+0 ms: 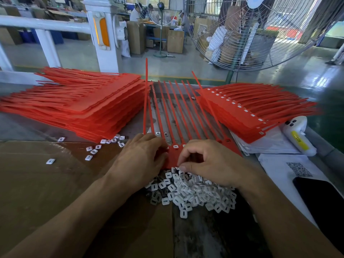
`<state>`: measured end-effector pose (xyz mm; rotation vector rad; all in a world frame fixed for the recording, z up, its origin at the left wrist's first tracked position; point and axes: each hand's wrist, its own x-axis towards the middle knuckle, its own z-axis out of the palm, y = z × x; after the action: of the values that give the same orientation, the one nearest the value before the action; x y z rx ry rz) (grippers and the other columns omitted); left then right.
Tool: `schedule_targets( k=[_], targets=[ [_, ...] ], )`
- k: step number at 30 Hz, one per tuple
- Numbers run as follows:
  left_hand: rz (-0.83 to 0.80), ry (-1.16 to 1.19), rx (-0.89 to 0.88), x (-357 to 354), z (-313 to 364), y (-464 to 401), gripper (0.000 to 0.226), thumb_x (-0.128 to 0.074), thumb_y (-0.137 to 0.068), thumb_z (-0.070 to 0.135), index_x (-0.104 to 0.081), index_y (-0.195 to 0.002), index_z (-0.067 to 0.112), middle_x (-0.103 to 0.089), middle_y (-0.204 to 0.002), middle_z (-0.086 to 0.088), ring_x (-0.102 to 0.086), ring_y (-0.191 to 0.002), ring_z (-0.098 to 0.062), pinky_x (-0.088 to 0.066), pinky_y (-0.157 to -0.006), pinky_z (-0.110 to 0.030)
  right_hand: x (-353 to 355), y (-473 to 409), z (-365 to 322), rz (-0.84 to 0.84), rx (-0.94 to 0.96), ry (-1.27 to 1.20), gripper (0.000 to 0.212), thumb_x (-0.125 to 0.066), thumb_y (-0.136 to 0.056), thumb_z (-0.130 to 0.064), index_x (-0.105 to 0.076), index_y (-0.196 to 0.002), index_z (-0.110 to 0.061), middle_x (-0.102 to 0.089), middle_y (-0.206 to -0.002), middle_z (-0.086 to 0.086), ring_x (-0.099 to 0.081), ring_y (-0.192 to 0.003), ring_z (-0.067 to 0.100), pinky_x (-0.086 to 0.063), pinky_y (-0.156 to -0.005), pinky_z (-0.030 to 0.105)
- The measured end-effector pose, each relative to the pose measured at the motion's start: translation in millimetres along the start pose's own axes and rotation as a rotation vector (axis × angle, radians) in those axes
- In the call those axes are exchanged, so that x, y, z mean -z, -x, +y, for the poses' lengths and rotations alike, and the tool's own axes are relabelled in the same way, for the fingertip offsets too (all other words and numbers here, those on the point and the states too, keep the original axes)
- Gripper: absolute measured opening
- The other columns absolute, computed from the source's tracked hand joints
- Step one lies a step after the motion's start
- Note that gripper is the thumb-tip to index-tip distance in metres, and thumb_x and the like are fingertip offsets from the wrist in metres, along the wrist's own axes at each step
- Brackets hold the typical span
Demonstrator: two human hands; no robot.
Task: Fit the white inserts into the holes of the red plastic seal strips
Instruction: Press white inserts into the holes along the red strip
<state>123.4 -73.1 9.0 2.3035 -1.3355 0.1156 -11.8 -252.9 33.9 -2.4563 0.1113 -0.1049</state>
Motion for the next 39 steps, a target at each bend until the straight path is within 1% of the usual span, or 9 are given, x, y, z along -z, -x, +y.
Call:
schedule_targets(
  k=[3, 6, 10, 16, 21, 25, 30, 36, 39],
  targets=[
    [-0.005, -0.007, 0.005, 1, 1, 0, 0.032, -0.053, -0.099, 0.042, -0.061, -0.128, 0.032, -0.058, -0.124, 0.013, -0.047, -0.119, -0.011, -0.041, -0.106, -0.038, 0, 1, -1, 0.04, -0.012, -0.069, 0.008, -0.073, -0.094, -0.028, -0.071, -0.088, -0.033, -0.072, -0.083, -0.015, -0.065, -0.07, 0.001, -0.052, -0.065, 0.026],
    [-0.009, -0.007, 0.004, 1, 1, 0, 0.033, -0.052, -0.098, 0.042, -0.061, -0.128, 0.032, -0.058, -0.124, 0.013, -0.047, -0.119, -0.011, -0.041, -0.105, -0.037, -2, 1, -2, 0.117, -0.003, -0.119, 0.013, -0.073, -0.094, -0.023, -0.07, -0.09, -0.035, -0.073, -0.086, -0.014, -0.07, -0.078, 0.003, -0.057, -0.07, 0.025],
    [-0.009, -0.004, 0.001, 1, -1, 0, 0.031, -0.052, -0.098, 0.042, -0.062, -0.126, 0.032, -0.058, -0.122, 0.014, -0.047, -0.117, -0.01, -0.042, -0.104, -0.037, -6, -3, 1, 0.227, 0.021, -0.128, 0.017, -0.073, -0.095, -0.02, -0.073, -0.094, -0.036, -0.073, -0.089, -0.017, -0.07, -0.086, 0.003, -0.052, -0.077, 0.023],
    [-0.01, 0.001, 0.011, 0, -2, 0, 0.031, -0.051, -0.098, 0.044, -0.06, -0.126, 0.034, -0.056, -0.124, 0.016, -0.045, -0.119, -0.008, -0.04, -0.107, -0.036, -7, -7, 9, 0.352, -0.052, -0.117, 0.017, -0.075, -0.094, -0.022, -0.077, -0.096, -0.039, -0.071, -0.094, -0.03, -0.066, -0.092, -0.01, -0.045, -0.078, 0.012],
    [-0.006, -0.001, 0.008, 0, -2, 0, 0.031, -0.052, -0.099, 0.043, -0.061, -0.126, 0.033, -0.057, -0.123, 0.016, -0.045, -0.119, -0.008, -0.04, -0.106, -0.036, -7, -8, 13, 0.387, -0.079, -0.171, 0.019, -0.071, -0.097, -0.023, -0.076, -0.096, -0.041, -0.071, -0.096, -0.03, -0.065, -0.094, -0.01, -0.045, -0.08, 0.017],
    [-0.013, 0.001, 0.009, 0, -2, 0, 0.032, -0.051, -0.099, 0.044, -0.06, -0.128, 0.034, -0.056, -0.125, 0.016, -0.044, -0.121, -0.007, -0.04, -0.107, -0.036, -5, -7, 15, 0.381, -0.126, -0.176, 0.016, -0.064, -0.102, -0.03, -0.072, -0.099, -0.044, -0.066, -0.104, -0.034, -0.06, -0.099, -0.014, -0.047, -0.08, 0.022],
    [-0.01, 0.001, 0.003, -1, -2, 0, 0.031, -0.052, -0.098, 0.044, -0.061, -0.126, 0.034, -0.057, -0.123, 0.016, -0.046, -0.119, -0.007, -0.041, -0.106, -0.037, -4, -7, 15, 0.373, -0.128, -0.166, 0.013, -0.063, -0.102, -0.032, -0.071, -0.099, -0.042, -0.066, -0.101, -0.032, -0.062, -0.083, -0.012, -0.044, -0.071, 0.018],
    [-0.007, -0.001, 0.001, -2, -2, 0, 0.03, -0.051, -0.098, 0.044, -0.061, -0.125, 0.034, -0.057, -0.121, 0.017, -0.046, -0.117, -0.007, -0.041, -0.105, -0.035, -4, -7, 14, 0.369, -0.127, -0.14, 0.014, -0.063, -0.102, -0.03, -0.071, -0.097, -0.04, -0.066, -0.095, -0.033, -0.062, -0.077, -0.013, -0.041, -0.063, 0.01],
    [-0.004, 0.0, 0.002, -2, -3, 0, 0.03, -0.052, -0.098, 0.044, -0.062, -0.124, 0.034, -0.057, -0.12, 0.017, -0.046, -0.117, -0.007, -0.041, -0.104, -0.035, -4, -7, 13, 0.403, -0.125, -0.155, 0.014, -0.064, -0.101, -0.027, -0.072, -0.095, -0.038, -0.066, -0.084, -0.036, -0.06, -0.075, -0.016, -0.042, -0.061, 0.008]
  ],
)
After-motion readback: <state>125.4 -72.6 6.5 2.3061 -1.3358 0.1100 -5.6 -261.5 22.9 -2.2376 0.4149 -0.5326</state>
